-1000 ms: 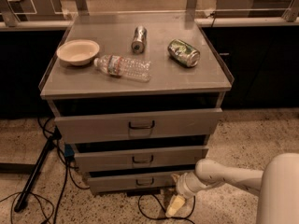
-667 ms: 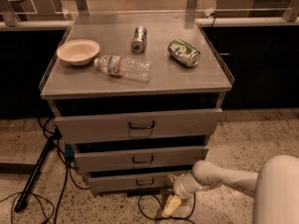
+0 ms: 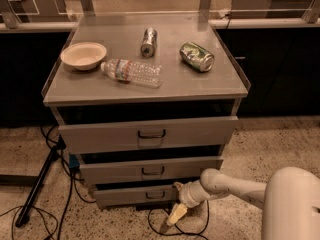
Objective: Open bottom drawer
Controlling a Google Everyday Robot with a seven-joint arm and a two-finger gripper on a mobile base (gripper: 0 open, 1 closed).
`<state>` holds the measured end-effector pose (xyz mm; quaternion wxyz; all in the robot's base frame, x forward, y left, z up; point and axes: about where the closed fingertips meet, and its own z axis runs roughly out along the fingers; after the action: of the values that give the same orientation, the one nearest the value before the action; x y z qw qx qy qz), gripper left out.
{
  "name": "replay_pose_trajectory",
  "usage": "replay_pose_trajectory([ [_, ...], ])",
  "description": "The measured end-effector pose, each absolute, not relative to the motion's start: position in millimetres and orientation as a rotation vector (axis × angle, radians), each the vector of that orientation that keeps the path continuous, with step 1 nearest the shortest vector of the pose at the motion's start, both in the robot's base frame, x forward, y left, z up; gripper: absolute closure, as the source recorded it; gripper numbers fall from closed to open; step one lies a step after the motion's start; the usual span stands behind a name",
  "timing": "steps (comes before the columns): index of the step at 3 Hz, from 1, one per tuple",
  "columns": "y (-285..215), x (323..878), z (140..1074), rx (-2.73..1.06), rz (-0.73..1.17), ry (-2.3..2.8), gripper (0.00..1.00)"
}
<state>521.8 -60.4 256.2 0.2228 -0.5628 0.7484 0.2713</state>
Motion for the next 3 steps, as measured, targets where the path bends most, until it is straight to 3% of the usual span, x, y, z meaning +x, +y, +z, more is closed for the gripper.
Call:
replay_pose_trajectory([
  [3, -52.1, 529.4, 231.4, -1.534, 0.804, 2.063, 0.00],
])
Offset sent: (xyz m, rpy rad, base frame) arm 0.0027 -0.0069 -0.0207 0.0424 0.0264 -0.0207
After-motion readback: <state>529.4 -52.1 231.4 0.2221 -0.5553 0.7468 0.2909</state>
